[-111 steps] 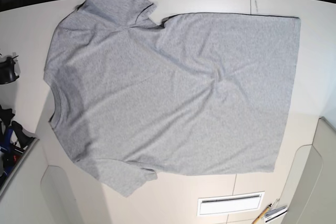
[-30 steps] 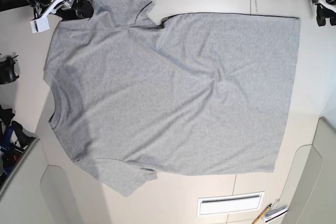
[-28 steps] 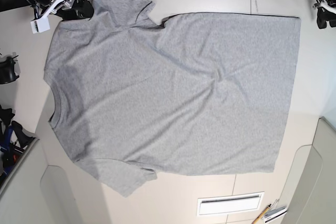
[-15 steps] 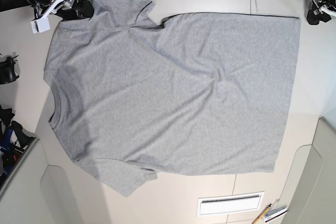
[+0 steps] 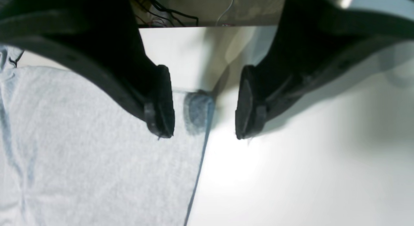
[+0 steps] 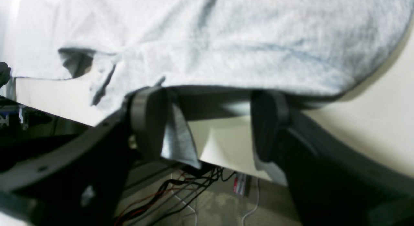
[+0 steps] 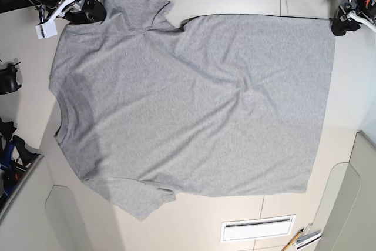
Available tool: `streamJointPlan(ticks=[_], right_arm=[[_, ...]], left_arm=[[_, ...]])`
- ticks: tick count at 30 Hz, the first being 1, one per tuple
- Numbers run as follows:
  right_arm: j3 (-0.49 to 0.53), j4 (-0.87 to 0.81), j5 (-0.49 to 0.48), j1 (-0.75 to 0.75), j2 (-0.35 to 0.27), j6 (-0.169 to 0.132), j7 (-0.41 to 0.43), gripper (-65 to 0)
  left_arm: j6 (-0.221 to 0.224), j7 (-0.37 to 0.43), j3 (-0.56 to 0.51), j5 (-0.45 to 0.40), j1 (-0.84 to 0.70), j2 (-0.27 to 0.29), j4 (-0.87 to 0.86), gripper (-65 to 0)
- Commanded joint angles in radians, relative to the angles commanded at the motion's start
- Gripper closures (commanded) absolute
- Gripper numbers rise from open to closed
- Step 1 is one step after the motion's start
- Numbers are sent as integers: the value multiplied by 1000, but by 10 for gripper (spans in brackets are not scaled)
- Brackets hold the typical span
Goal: Fold the T-shirt properly
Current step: 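Grasp the grey shirt's shoulder and hem corners with both grippers, then lift the grasped edge and pull it across the shirt body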
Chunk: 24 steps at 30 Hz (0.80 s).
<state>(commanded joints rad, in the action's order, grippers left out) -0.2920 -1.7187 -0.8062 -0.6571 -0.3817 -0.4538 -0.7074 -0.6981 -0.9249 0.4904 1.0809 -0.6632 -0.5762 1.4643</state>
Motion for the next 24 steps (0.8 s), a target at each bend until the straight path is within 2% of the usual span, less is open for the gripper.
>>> streamJointPlan(ticks=[5,8,10,11,12,14,15,18,21,24], right_arm=[[0,0,-5,0,0,0,-5,-407],[0,0,-15,-1,0,-24,-9,-407],[0,0,-24,-3,1,-26,-9,-406],[0,0,-24,-3,2,-26,-9,-402],[0,0,-24,-3,3,-25,-9,-382],[0,0,-20,-3,3,-26,-8,-279],[0,0,-11,-2,3,-26,-8,-209],[0,0,7,-3,3,-70,11,0],[0,0,39,-2,3,-78,43,0],[0,-2,36,-3,3,-78,44,0]], left_arm=[[0,4,-104,-1,1,0,1,-352],[0,16,-110,-1,1,0,1,-352],[0,16,-110,-2,1,0,1,-302],[0,16,-110,-5,1,0,1,-236],[0,16,-110,-8,1,0,1,-161],[0,29,-110,-8,1,0,1,-62],[0,46,-110,-8,1,0,1,-42],[0,92,-110,-9,1,-1,1,-39],[0,92,-110,-9,1,-1,1,0],[0,117,-110,-9,1,-7,1,0]])
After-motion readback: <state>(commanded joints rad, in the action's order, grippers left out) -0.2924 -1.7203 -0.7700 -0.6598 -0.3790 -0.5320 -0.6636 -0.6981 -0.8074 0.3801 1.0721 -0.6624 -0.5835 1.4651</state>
